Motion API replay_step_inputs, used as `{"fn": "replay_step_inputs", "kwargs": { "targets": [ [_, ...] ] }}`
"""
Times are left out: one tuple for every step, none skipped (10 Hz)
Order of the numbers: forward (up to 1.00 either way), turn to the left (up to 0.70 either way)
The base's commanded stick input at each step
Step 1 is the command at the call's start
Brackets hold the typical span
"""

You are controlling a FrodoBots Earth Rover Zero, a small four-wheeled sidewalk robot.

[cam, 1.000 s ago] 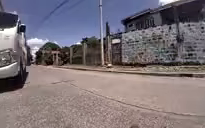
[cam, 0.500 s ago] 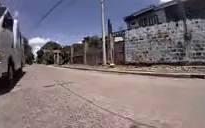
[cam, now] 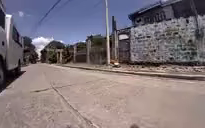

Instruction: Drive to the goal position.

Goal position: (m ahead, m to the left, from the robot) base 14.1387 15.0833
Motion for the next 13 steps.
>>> {"fn": "replay_step_inputs", "kwargs": {
  "targets": [
    [1.00,0.00],
    [1.00,0.00],
    [1.00,0.00],
    [1.00,0.00],
    [1.00,0.02],
    [1.00,0.23],
    [1.00,0.27],
    [1.00,0.27],
    [1.00,0.27],
    [1.00,0.27],
    [1.00,0.27],
    [1.00,0.27],
    [1.00,0.27]
  ]
}}
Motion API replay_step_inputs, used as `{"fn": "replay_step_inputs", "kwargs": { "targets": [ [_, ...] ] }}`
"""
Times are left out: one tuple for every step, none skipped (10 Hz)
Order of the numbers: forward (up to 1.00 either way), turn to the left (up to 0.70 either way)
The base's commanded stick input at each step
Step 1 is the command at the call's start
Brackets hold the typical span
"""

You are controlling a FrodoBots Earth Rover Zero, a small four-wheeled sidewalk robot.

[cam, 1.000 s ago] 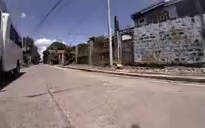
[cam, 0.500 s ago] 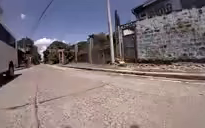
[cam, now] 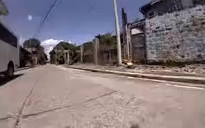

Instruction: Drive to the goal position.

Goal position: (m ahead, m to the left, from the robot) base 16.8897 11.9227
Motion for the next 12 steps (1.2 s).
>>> {"fn": "replay_step_inputs", "kwargs": {
  "targets": [
    [1.00,0.27],
    [1.00,0.27],
    [1.00,0.27],
    [1.00,0.27],
    [1.00,0.27],
    [1.00,0.27],
    [1.00,0.27],
    [1.00,0.27],
    [1.00,0.27],
    [1.00,0.27],
    [1.00,0.27],
    [1.00,0.27]
  ]
}}
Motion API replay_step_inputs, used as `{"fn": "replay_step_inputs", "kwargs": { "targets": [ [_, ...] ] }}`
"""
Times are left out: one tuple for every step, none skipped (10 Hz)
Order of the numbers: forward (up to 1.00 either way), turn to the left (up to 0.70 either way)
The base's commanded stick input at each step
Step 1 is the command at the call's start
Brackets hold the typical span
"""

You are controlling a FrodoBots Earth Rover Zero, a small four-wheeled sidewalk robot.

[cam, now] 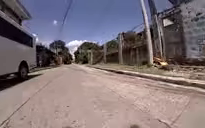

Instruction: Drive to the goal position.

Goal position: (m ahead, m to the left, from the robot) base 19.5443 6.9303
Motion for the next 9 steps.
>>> {"fn": "replay_step_inputs", "kwargs": {
  "targets": [
    [1.00,0.27],
    [1.00,0.27],
    [1.00,0.27],
    [1.00,0.27],
    [1.00,0.27],
    [1.00,0.27],
    [1.00,0.27],
    [1.00,0.27],
    [1.00,0.04]
  ]
}}
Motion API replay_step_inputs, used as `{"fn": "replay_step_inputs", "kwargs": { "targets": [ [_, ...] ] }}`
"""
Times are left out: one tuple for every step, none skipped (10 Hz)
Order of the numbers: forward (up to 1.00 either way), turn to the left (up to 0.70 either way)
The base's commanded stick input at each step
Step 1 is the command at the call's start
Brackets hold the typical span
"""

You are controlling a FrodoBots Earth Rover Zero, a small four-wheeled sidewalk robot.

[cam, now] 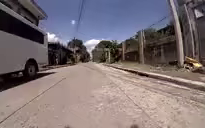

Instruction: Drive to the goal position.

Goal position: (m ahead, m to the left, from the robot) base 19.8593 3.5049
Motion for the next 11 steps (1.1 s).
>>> {"fn": "replay_step_inputs", "kwargs": {
  "targets": [
    [1.00,0.00],
    [1.00,0.00],
    [1.00,0.00],
    [1.00,0.00],
    [1.00,0.00],
    [1.00,0.00],
    [1.00,0.00],
    [1.00,0.00],
    [1.00,0.07],
    [1.00,0.27],
    [1.00,0.27]
  ]
}}
